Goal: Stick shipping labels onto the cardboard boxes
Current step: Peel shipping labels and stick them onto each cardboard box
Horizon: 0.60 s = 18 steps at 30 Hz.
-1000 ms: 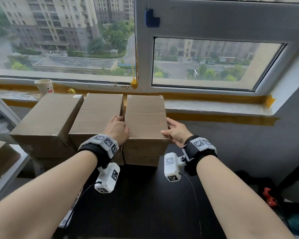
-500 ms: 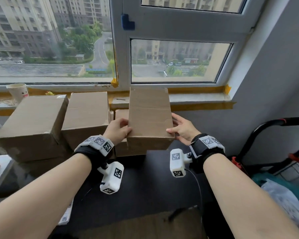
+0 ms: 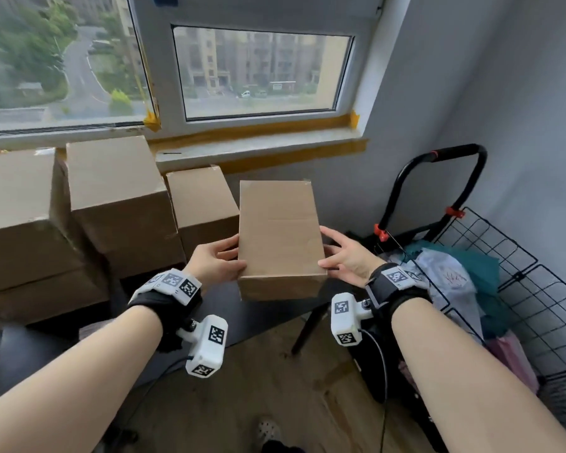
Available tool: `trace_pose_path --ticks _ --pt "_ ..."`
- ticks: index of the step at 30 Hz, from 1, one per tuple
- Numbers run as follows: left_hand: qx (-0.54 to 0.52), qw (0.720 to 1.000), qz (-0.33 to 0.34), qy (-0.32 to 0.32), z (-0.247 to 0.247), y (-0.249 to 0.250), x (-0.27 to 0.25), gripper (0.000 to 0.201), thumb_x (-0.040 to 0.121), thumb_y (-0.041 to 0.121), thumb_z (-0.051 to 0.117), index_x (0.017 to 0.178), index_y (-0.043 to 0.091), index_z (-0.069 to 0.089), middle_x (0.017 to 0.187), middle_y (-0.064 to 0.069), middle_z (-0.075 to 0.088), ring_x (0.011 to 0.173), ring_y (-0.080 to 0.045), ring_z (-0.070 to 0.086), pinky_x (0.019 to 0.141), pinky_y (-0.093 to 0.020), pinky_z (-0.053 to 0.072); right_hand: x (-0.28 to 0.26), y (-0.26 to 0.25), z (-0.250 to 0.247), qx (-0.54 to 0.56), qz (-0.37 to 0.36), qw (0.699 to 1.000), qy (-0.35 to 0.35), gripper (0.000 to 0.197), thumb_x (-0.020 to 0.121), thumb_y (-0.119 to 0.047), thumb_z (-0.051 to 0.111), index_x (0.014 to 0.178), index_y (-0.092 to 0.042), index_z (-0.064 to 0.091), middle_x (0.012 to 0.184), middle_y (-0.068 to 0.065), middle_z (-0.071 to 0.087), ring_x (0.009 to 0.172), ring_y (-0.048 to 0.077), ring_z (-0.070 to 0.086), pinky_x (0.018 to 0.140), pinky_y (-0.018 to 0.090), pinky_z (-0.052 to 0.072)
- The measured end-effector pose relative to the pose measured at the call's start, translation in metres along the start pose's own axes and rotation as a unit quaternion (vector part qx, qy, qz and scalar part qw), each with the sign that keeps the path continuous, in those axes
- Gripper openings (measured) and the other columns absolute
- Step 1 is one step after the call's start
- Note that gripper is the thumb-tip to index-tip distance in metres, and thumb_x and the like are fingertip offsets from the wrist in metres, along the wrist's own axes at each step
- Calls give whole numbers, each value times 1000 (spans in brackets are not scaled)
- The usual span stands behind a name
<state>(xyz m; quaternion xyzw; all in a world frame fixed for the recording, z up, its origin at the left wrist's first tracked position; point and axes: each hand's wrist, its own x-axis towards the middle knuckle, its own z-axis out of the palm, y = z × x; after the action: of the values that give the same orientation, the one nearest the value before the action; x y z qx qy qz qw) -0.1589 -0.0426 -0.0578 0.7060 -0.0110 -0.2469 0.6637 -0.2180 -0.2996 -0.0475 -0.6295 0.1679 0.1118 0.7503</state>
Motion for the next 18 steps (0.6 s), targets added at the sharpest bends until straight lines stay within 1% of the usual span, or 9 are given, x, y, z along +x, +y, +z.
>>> trace_pose_path --ticks 1,3,4,5,7,10,13,15,18 --pt "11 1000 -7 2 0 -9 -1 62 83 -9 61 139 11 44 110 -9 63 84 -16 61 71 -25 56 -4 9 0 1 6 1000 6 80 81 25 44 144 -22 33 128 19 53 94 25 59 67 30 55" --pt "16 1000 -26 -2 -2 -28 -3 63 83 -9 61 139 13 43 110 -9 64 80 -15 59 63 -20 54 -8 27 3 0 24 1000 11 79 81 25 44 144 -22 33 124 17 55 91 23 60 64 27 56" --pt "18 999 -35 -3 -4 -36 -5 63 83 -9 61 139 13 43 111 -9 64 80 -15 59 61 -19 54 -8 36 5 -2 35 999 12 79 81 25 44 144 -22 33 124 15 56 91 22 60 66 28 55" --pt "16 999 -43 -2 -7 -44 -7 62 83 -9 60 139 13 43 112 -10 64 83 -17 59 62 -20 54 -7 44 8 -6 44 999 9 79 81 24 44 145 -22 32 124 14 57 93 22 60 69 29 54" --pt "10 998 -59 3 -16 -58 -10 61 84 -10 58 138 13 44 113 -11 64 93 -20 59 68 -22 53 -4 60 17 -15 59 998 5 80 82 23 45 146 -23 30 130 12 56 97 22 60 73 30 53" --pt "-6 997 -78 12 -31 -75 -13 61 84 -12 57 138 13 45 122 -13 62 99 -20 58 70 -23 51 6 79 31 -21 69 997 0 82 81 24 44 147 -23 29 138 10 52 106 24 57 77 32 50" --pt "-24 996 -84 25 -44 -90 -15 63 83 -16 55 138 13 44 131 -13 58 101 -21 57 75 -28 48 19 91 47 -40 69 997 7 83 80 27 41 147 -20 29 141 10 49 112 27 56 73 30 50" --pt "-26 995 -84 36 -50 -96 -15 66 82 -18 54 139 14 43 133 -11 56 99 -18 58 72 -27 46 29 96 55 -57 67 996 11 82 79 28 41 146 -17 30 141 10 49 119 30 54 70 29 50" --pt "-38 994 -86 53 -55 -101 -14 69 82 -21 51 140 14 41 135 -11 53 99 -15 58 65 -22 46 44 101 63 -72 65 995 18 79 78 28 43 144 -12 33 143 10 47 125 30 51 75 31 50"
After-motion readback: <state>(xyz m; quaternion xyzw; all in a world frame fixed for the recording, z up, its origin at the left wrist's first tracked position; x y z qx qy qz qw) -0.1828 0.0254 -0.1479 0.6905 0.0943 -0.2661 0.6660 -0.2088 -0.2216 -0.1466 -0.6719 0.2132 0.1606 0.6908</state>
